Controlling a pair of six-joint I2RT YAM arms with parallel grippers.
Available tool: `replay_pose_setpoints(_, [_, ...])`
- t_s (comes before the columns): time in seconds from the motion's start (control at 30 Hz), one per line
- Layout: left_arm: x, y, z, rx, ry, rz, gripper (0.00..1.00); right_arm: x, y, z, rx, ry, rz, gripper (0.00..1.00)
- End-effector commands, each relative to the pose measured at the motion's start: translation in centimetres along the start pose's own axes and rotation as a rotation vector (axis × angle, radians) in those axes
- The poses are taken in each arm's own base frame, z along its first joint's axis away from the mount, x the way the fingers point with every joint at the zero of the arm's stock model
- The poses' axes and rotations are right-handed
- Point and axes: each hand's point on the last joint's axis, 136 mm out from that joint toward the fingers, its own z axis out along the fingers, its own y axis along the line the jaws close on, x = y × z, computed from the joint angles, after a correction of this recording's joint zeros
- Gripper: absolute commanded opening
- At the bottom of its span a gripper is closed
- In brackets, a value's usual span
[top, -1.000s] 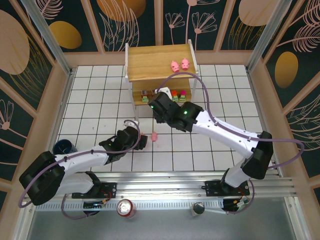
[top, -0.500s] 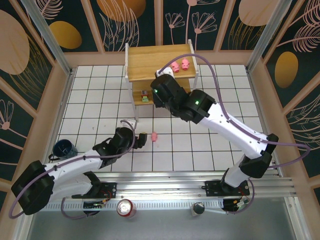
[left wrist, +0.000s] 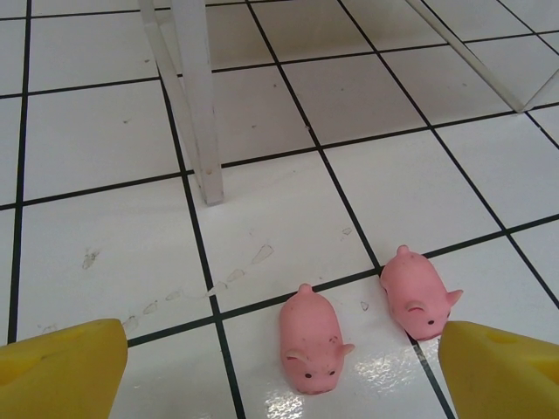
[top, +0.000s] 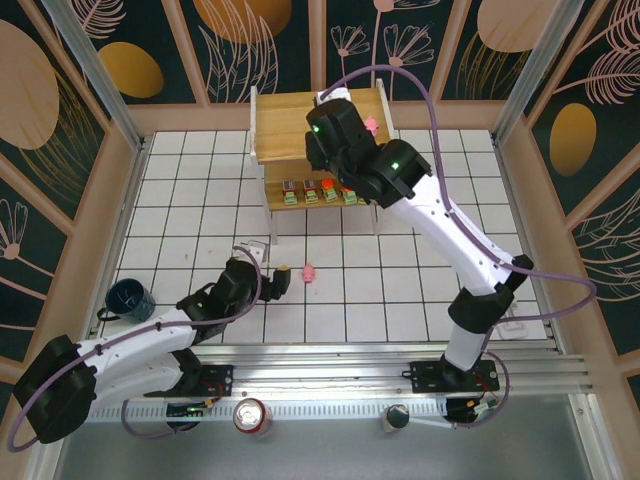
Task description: Place and organize the plastic toys onto the shelf
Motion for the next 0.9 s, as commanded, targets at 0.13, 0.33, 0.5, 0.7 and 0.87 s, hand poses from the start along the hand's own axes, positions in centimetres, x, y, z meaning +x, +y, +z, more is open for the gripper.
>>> replay_pose_setpoints(0.13, [-0.8,-0.2,-0.2,0.023,-0.04,-0.004,0.92,0.2,-0.9,2.6,0.017,0.044,-0.028,0.35])
replay_pose_setpoints(0.33, [-0.7,-0.2,-0.3,0.027,-0.046,-0.007,0.92,0.4,-1.7,4.0,0.035,0.061,-0.027,0.35])
replay_pose_setpoints(0.5, [-0.8,-0.2,-0.3,0.025,-0.048,-0.008,0.92,0.7,-2.0,4.3,0.046,0.071,-0.033,0.35])
replay_pose_setpoints(0.7, [-0.7,-0.3,-0.2,0.028,-0.041,-0.004,0.92,1.2,-2.2,5.0,0.051,0.087,-0.039,0.36])
replay_pose_setpoints(0.87, [-0.7,-0.3,-0.2,0.028,-0.043,-0.006,0.92,1.5,-2.4,5.7,0.052,0.099,-0.041,0.37])
